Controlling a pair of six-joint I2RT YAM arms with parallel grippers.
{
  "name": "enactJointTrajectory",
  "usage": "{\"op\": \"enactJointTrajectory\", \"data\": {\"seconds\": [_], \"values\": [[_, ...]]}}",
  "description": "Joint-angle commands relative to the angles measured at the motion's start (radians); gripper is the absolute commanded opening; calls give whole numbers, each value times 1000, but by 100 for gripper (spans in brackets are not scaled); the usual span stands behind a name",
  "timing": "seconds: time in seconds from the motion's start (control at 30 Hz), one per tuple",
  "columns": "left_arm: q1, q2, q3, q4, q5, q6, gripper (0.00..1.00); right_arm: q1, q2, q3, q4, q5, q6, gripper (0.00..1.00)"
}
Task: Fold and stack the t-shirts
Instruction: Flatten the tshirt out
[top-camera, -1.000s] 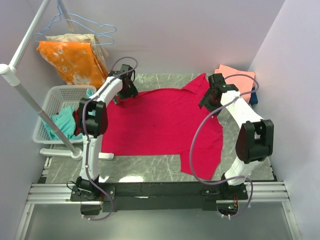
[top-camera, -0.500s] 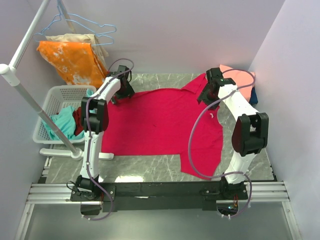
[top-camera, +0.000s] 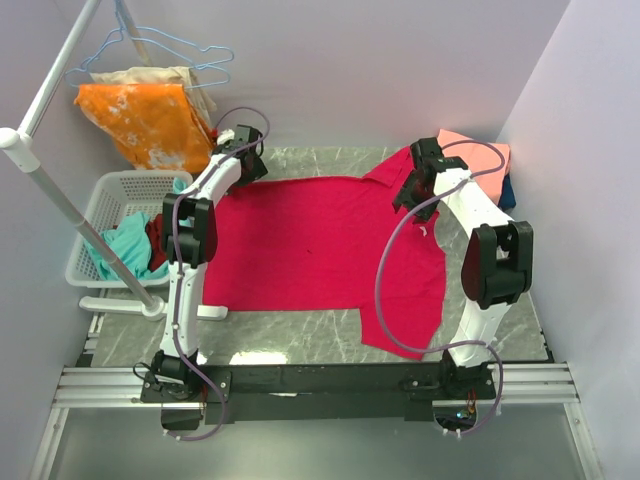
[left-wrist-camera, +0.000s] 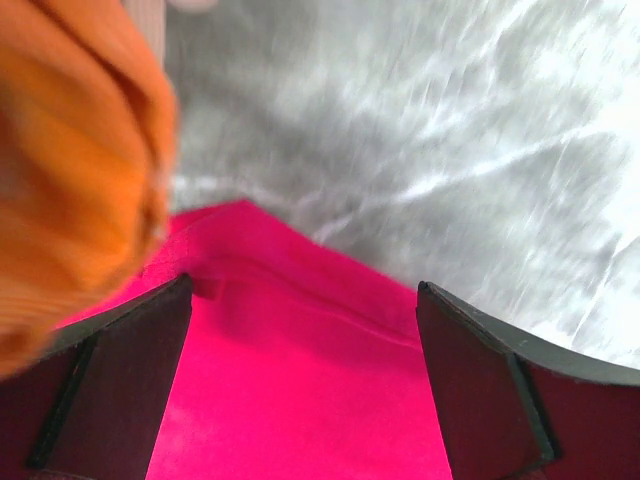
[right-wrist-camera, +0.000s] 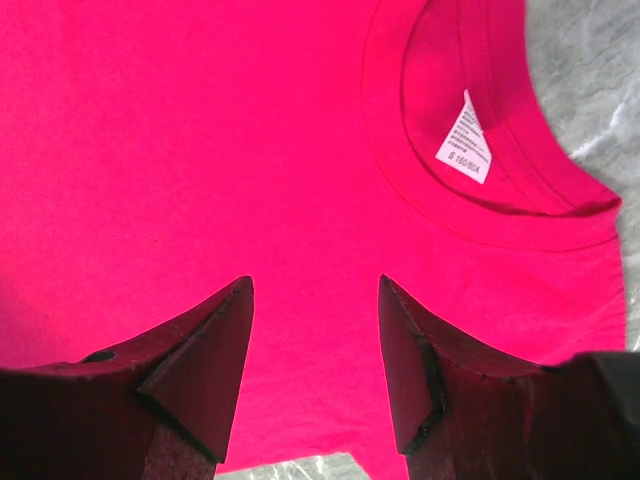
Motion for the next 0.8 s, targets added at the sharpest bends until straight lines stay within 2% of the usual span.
{"op": "enactJointTrajectory", "data": {"seconds": [0.0,0.17,0.2,0.3,0.4,0.5,0.6,0.63,0.77], "values": [[3,-9,0,130,-122,17,100,-2,-8,6,-2,-18,-22,59],[0,8,3,196,-277,1,99,-2,-23,10,-22,-12,-41,59],[-6,3,0,204,-350,-6,99,-4,-24,10,-20,-14,-47,59],[-14,-40,-64,303,-429,39,100,-2,-18,13,-20,-3,-51,59],[-17,-95,-119,393,-449,97,100,-1,8,33,-13,6,-55,60],[-19,-123,-101,361,-380,126,99,-4,76,108,-17,29,-65,60],[-23,-135,-69,254,-253,128,99,-4,209,283,-74,75,-79,61],[-23,-139,-64,224,-224,103,100,-4,250,399,-112,89,-84,61],[-23,-147,-76,92,-32,62,100,-15,443,680,-183,91,-96,61]]}}
